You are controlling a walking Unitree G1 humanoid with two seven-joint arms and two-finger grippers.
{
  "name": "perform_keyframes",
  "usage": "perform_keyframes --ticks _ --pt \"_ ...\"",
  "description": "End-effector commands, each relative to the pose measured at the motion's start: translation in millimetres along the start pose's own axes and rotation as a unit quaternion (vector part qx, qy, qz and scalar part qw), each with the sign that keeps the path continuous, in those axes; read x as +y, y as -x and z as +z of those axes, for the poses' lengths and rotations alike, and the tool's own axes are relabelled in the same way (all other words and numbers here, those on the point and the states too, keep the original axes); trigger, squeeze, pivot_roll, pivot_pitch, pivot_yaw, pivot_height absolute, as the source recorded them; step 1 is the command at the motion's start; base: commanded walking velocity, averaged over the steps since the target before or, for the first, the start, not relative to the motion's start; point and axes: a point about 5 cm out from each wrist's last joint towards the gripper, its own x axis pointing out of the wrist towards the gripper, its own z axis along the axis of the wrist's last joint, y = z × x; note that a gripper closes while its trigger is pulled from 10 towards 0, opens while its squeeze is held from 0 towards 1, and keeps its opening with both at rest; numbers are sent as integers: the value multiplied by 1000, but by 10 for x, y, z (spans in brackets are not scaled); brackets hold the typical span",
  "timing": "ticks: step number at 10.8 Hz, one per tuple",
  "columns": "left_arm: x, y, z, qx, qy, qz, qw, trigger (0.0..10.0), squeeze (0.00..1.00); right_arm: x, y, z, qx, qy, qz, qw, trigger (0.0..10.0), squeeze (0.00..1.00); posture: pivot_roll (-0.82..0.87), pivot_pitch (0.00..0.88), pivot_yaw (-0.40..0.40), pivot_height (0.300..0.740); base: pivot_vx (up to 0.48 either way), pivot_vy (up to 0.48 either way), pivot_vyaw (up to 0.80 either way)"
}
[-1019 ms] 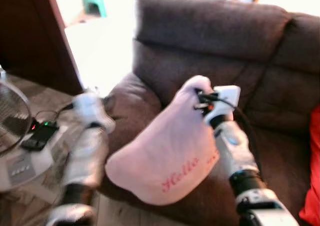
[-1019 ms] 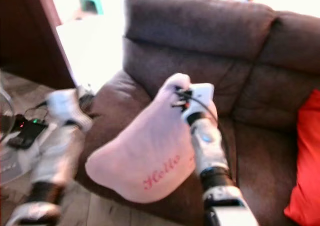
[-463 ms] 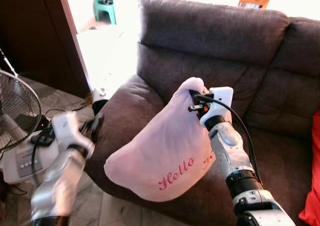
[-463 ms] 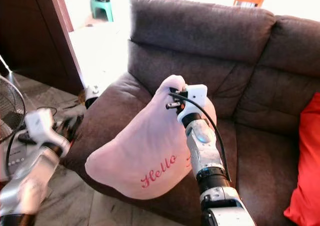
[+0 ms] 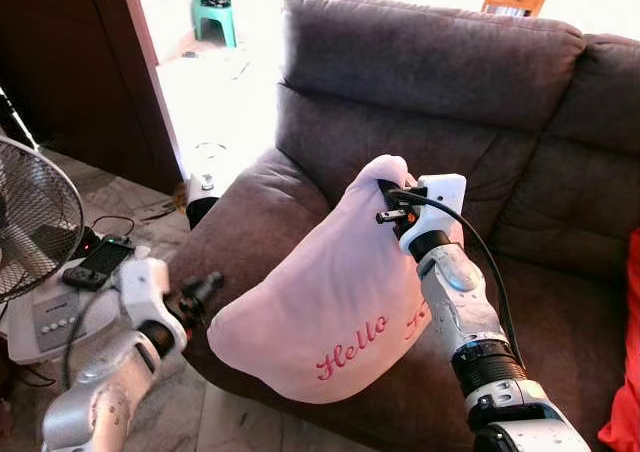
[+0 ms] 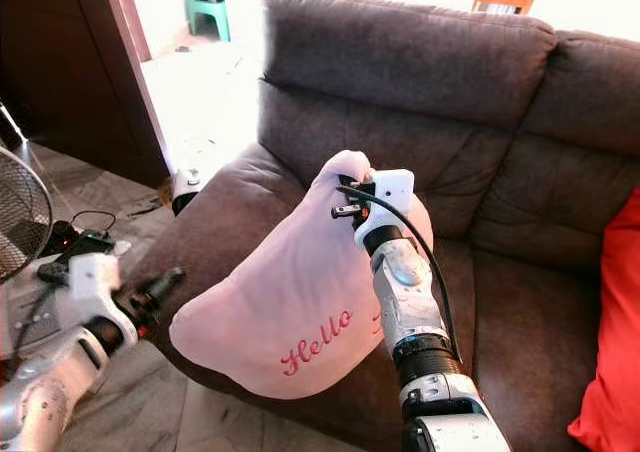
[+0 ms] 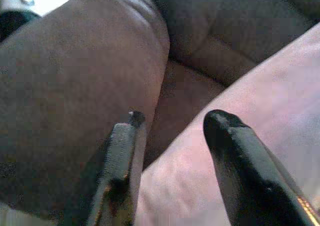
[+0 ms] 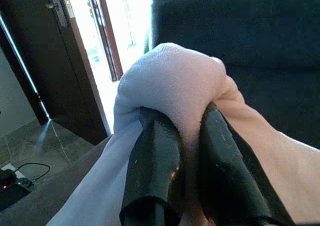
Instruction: Move the pillow to the sofa from floor
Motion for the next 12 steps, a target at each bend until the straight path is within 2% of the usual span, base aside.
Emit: perform_keyframes --ticks 1,2,3,4,7,10,11,12 --pt "5 1 -52 20 -8 -2 1000 10000 1000 28 -63 203 -40 11 8 999 10000 0 104 0 -35 740 0 0 0" --pt "42 -13 -99 25 -4 15 1000 10000 1000 22 -56 191 -37 12 8 999 10000 0 104 0 -35 740 0 0 0" --pt "106 -30 -179 32 9 44 998 10000 933 23 -53 186 -35 12 8 999 10000 0 101 10 -38 740 0 0 0" --pt "134 -42 -222 36 21 55 998 10000 0 21 -53 189 -35 12 8 999 10000 0 100 16 -39 740 0 0 0" --pt "123 -93 -263 38 43 43 997 10000 0 -4 -47 189 -33 14 5 999 10000 0 96 30 -43 740 0 0 0" --pt "162 -51 -272 13 99 45 994 10000 0 -8 -49 182 -31 13 4 999 10000 0 99 37 -46 740 0 0 0" --pt "179 -24 -272 9 106 46 993 10000 733 -8 -49 181 -31 13 4 999 10000 0 101 38 -46 740 0 0 0" --pt "175 -2 -245 -4 109 39 993 10000 1000 -4 -50 177 -30 13 5 999 10000 0 103 38 -46 740 0 0 0"
